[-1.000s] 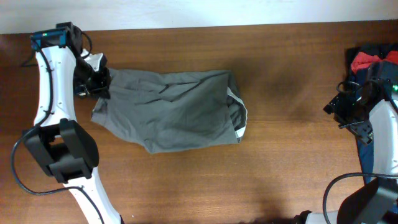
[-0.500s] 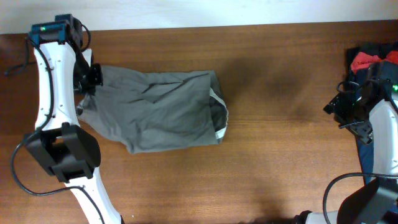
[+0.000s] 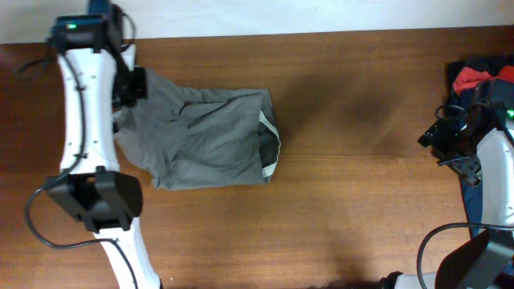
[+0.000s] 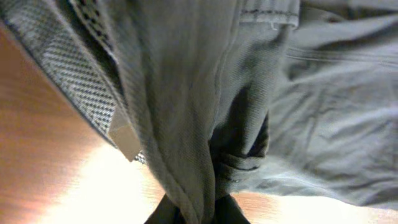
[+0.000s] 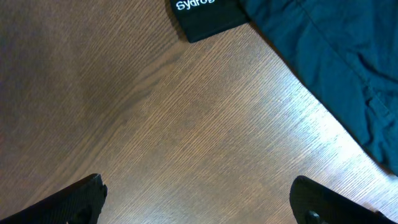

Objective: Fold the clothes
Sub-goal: 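Lift the trousers' left end and pull it up toward the far edge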

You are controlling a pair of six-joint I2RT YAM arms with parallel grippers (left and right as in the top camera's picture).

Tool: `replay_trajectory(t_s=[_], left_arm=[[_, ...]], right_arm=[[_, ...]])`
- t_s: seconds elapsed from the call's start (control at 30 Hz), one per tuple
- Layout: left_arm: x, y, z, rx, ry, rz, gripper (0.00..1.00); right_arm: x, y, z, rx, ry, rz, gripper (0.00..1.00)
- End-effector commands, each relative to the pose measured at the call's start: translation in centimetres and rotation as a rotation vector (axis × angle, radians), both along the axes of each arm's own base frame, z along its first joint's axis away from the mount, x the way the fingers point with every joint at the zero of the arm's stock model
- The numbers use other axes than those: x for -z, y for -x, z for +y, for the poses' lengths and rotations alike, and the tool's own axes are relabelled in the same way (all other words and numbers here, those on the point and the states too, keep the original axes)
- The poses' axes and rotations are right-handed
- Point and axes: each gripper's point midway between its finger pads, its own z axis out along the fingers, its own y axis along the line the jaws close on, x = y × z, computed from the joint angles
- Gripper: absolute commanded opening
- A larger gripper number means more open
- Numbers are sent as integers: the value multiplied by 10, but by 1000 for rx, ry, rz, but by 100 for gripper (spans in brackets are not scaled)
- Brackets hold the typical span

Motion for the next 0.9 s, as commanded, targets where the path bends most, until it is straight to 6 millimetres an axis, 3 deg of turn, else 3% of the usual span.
replay_trajectory(t_s=[0.0,0.17,0.43,0.73,0.87], left_arm=[[-8,-4,-23,8,-41,-35,1],[-8,-3,-60,43,-32,-47,1],[-9,-5,-93,48,-14,-81,1],[-9,-6,-104,66,-8,-92,1],[-12,-5,-94,37,-65,-97,1]], right_arm=[[-7,-3,-2,11,9,-21,99],[-7,-3,-2,11,9,-21,99],[-7,-3,-2,11,9,-21,98],[-7,-3,-2,11,9,-21,99],[-7,-3,-2,11,9,-21,99]])
